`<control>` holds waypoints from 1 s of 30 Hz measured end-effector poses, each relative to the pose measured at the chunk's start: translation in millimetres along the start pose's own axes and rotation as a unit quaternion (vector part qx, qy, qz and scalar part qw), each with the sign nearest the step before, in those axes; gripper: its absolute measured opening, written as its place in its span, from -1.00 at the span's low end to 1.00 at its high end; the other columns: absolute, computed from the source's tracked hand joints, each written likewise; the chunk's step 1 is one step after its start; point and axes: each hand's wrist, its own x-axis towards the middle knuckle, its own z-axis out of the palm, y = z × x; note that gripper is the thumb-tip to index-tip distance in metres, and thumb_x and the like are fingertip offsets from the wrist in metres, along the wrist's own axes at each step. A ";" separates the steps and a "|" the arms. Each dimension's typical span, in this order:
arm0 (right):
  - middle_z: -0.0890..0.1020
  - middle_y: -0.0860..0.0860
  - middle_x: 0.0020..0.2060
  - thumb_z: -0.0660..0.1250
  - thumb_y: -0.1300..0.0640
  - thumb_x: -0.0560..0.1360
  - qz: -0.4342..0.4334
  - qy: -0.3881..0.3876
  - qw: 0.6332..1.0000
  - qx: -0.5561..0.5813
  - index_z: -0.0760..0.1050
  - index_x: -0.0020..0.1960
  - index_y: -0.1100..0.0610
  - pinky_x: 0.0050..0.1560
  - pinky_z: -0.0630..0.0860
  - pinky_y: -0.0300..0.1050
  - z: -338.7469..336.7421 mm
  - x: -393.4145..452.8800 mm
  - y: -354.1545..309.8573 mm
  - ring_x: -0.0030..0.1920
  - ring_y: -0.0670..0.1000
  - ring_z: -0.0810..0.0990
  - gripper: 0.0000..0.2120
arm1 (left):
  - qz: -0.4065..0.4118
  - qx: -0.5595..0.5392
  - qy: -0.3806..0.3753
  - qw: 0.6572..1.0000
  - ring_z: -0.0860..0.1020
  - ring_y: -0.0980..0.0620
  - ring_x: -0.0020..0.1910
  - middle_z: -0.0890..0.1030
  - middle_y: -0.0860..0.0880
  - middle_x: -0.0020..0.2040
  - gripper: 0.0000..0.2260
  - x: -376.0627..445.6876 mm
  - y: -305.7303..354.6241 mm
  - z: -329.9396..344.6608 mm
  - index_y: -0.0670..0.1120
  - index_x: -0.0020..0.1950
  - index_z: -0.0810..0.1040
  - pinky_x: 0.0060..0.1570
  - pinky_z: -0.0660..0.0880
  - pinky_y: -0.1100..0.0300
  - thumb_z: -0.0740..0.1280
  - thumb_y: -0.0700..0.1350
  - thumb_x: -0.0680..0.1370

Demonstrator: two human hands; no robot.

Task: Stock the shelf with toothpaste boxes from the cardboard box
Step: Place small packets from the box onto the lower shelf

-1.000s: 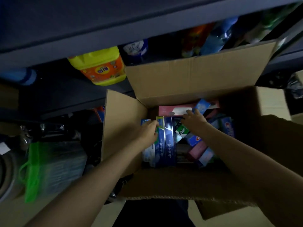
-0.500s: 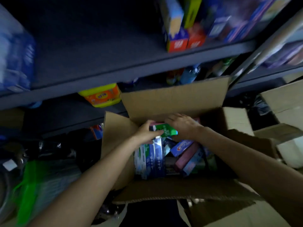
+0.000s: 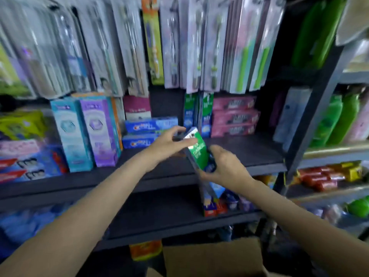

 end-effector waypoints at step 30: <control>0.28 0.23 0.32 0.18 0.49 0.46 0.211 0.103 0.949 0.210 0.23 0.32 0.34 -0.03 0.36 -0.18 95.6 192.9 45.3 0.21 0.19 0.41 -0.55 | -0.105 0.083 0.074 0.988 0.35 -0.01 0.31 0.35 -0.09 0.38 -0.52 181.0 -49.7 24.5 -0.08 0.44 0.20 0.09 0.27 0.26 0.19 -0.28 0.54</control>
